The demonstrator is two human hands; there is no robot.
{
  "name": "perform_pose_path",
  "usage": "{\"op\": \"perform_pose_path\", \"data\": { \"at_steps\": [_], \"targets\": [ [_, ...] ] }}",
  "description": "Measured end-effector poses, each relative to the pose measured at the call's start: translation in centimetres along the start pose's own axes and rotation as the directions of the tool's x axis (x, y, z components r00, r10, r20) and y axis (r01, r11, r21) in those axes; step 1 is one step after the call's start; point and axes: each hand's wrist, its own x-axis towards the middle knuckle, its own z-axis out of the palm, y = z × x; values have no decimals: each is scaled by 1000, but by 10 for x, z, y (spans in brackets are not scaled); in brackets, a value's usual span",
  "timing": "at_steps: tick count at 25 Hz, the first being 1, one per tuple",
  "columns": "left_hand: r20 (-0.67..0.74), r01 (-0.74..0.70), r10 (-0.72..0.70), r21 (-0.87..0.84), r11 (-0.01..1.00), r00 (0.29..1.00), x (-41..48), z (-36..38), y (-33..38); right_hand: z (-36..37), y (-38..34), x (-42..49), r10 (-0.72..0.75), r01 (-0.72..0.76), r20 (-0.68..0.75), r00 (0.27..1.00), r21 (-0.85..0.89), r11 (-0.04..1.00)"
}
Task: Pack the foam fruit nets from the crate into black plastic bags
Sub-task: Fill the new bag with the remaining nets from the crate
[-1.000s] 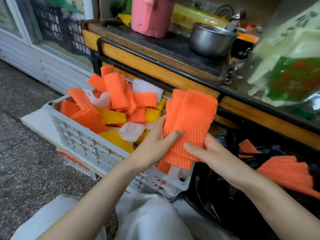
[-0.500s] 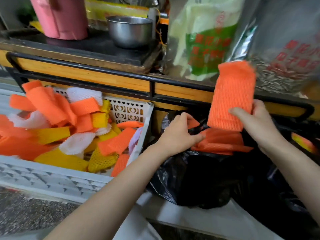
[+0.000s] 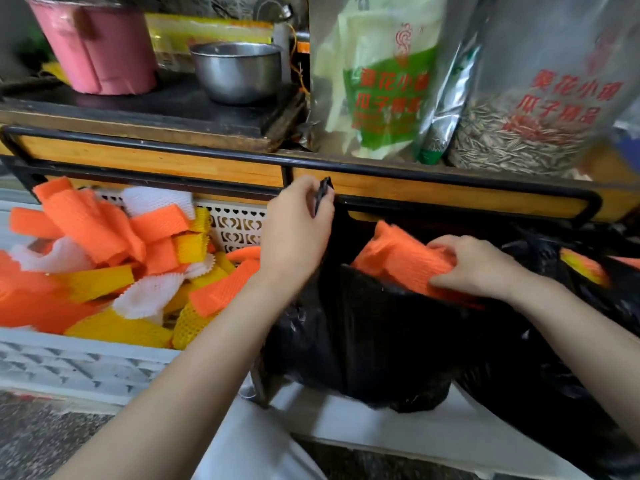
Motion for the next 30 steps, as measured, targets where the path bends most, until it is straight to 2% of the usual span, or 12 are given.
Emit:
{"op": "perform_pose_path", "data": {
  "at_steps": [2, 6, 8, 10, 11, 15, 17, 20, 22, 24, 26, 30],
  "targets": [
    [-30, -17, 19, 61, 998, 999, -3, -15, 2, -2, -16, 5, -26, 34, 86, 996, -94, 995],
    [-39, -25, 33, 179, 984, 999, -14, -29, -8, 4, -37, 18, -141, 132, -45, 989, -155, 979],
    [-44, -6, 13, 158, 987, 999, -18, -35, -12, 13, -39, 25, -181, 200, 100, 978, -234, 951],
    [-41, -1, 7, 144, 990, 999, -21, -37, -13, 19, -37, 30, -140, 211, 279, 950, -245, 946],
    [-34, 1, 4, 141, 990, 999, -23, -38, -13, 19, -37, 29, -131, 204, 302, 944, -226, 952],
    [16, 13, -15, 85, 996, 1000, -24, -43, -17, 0, -46, 18, -217, 236, 137, 966, -133, 963],
    [83, 25, -26, 16, 1000, 996, -23, -46, -20, -12, -65, 6, -312, 310, -39, 949, -51, 949],
    [193, 40, -14, -129, 991, 981, -26, -56, -33, -30, -116, -18, -439, 509, -401, 804, 83, 857],
    [189, 61, -34, -140, 988, 981, -26, -70, -56, -34, -159, -33, -487, 629, -532, 693, 117, 768],
    [140, 119, -106, -87, 989, 984, -26, -87, -89, -30, -198, -43, -561, 723, -569, 601, 88, 685],
    [102, 230, -227, -15, 973, 969, -24, -107, -130, -11, -235, -39, -639, 766, -519, 569, 50, 641],
    [98, 364, -393, 225, 904, 914, -14, -135, -215, 53, -290, 1, -708, 746, -244, 663, 129, 654]
  ]
}}
